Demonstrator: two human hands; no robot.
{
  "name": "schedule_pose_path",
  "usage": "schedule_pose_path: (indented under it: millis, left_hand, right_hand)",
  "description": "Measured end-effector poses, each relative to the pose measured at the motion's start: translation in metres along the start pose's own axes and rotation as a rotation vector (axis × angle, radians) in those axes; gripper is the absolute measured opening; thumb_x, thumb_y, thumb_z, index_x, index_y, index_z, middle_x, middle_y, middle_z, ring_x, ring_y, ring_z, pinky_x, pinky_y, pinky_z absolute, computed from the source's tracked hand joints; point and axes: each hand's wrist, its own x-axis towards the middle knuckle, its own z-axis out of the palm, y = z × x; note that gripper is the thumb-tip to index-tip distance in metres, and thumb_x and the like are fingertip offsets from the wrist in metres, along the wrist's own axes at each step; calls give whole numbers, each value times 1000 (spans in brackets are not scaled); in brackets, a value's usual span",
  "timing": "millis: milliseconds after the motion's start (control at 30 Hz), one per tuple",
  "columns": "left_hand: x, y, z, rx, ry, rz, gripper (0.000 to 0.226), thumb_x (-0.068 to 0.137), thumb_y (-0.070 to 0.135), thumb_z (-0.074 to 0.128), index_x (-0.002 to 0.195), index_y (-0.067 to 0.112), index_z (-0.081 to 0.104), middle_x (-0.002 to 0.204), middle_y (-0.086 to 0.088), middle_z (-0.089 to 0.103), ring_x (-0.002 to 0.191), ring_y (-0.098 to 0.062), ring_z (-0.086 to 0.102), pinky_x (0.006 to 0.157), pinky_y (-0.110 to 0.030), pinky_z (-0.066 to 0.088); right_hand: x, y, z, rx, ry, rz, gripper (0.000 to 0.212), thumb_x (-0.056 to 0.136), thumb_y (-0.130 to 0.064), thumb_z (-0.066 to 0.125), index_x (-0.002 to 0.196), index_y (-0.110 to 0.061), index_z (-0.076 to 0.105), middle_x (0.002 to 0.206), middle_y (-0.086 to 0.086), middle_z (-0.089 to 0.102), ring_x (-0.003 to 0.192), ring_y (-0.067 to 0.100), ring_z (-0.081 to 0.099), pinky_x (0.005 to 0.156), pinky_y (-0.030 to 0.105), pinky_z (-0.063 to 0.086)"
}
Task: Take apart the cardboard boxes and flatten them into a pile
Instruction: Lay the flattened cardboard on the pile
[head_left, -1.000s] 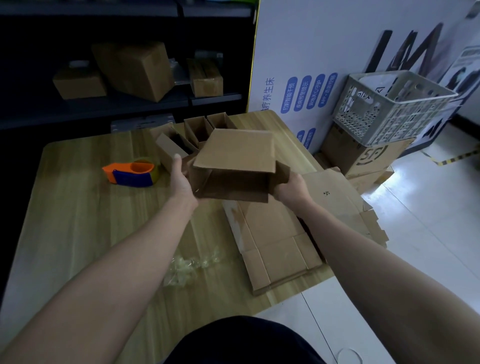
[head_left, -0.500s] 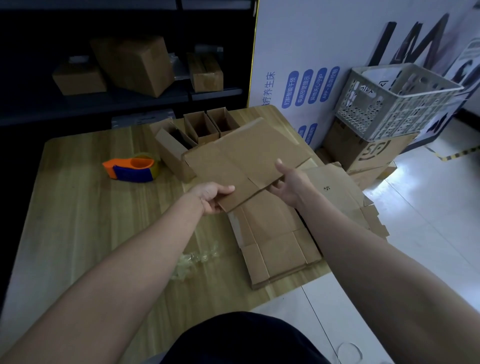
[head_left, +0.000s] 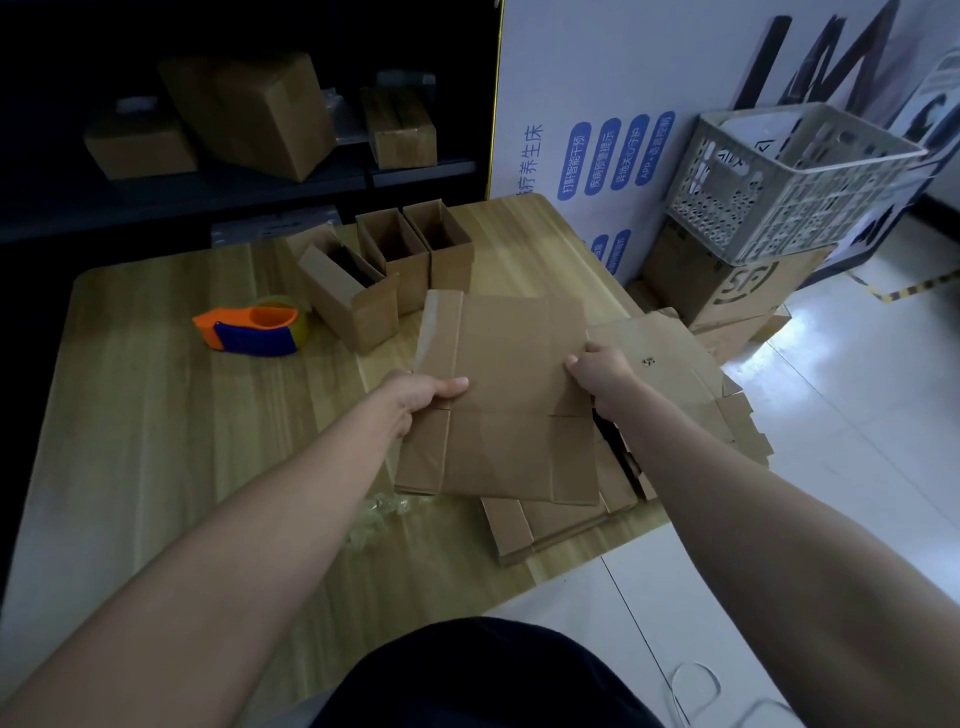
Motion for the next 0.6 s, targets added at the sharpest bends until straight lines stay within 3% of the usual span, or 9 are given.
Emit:
schedule_pose_path:
  millis: [67, 100, 200, 267, 367, 467, 533, 600]
  left_hand:
    - [2, -3, 2, -29, 49, 7, 70, 68, 20, 84, 126, 1, 49, 123, -15, 59, 109, -30, 57, 78, -37, 47]
    - [5, -3, 2, -39, 59, 7, 72, 69, 20, 84, 128, 0, 48, 124, -14, 58, 110, -31, 56, 77, -37, 46]
    - [10, -4, -1, -56, 93, -18, 76, 67, 20, 85, 129, 0, 47, 126, -14, 58, 111, -33, 56, 75, -38, 44]
    - [14, -7, -4, -57, 107, -48, 78, 65, 21, 86, 130, 0, 47, 125, -15, 58, 110, -33, 56, 73, -38, 44]
    - [21, -15, -6, -56, 103, -105, 79, 64, 25, 86, 128, 1, 48, 124, -16, 59, 107, -34, 58, 60, -36, 44]
    - [25, -23, 1, -46, 93, -124, 75, 63, 23, 87, 126, 0, 51, 121, -16, 61, 105, -34, 59, 64, -38, 47]
    - [24, -24, 10, -48, 84, -120, 72, 64, 22, 86, 123, 0, 52, 118, -14, 62, 103, -33, 60, 68, -40, 48]
    - [24, -23, 22, -37, 71, -110, 71, 64, 23, 86, 122, 1, 53, 118, -13, 63, 96, -31, 61, 62, -36, 47]
  right_hand:
    - [-3, 5, -2, -6, -18, 26, 41, 97, -18, 55, 135, -5, 50, 124, 11, 58, 113, 30, 56, 97, 39, 45]
    - [-2, 9, -3, -7, -22, 34, 40, 96, -20, 57, 133, -4, 52, 115, 11, 59, 100, 28, 59, 94, 40, 47]
    - [0, 14, -7, 2, -50, 70, 28, 96, -16, 56, 118, 1, 59, 80, 7, 54, 59, 16, 52, 66, 32, 52]
    - [4, 18, -12, -18, -99, 92, 19, 97, -10, 52, 110, 0, 61, 72, 5, 52, 51, 12, 55, 54, 22, 48]
    - [17, 31, -23, -133, -22, 54, 27, 92, -7, 55, 116, 3, 61, 81, 7, 61, 71, 18, 59, 67, 30, 51]
    - [25, 43, -36, -210, 95, 53, 13, 92, -7, 55, 98, -6, 66, 98, 13, 64, 95, 24, 64, 86, 35, 54]
    - [29, 49, -46, -216, 136, 63, 16, 93, -7, 53, 103, -3, 66, 100, 12, 63, 100, 27, 64, 82, 33, 53]
    - [36, 54, -59, -247, 170, 54, 22, 93, -7, 54, 108, 3, 66, 105, 17, 65, 101, 31, 64, 81, 37, 52]
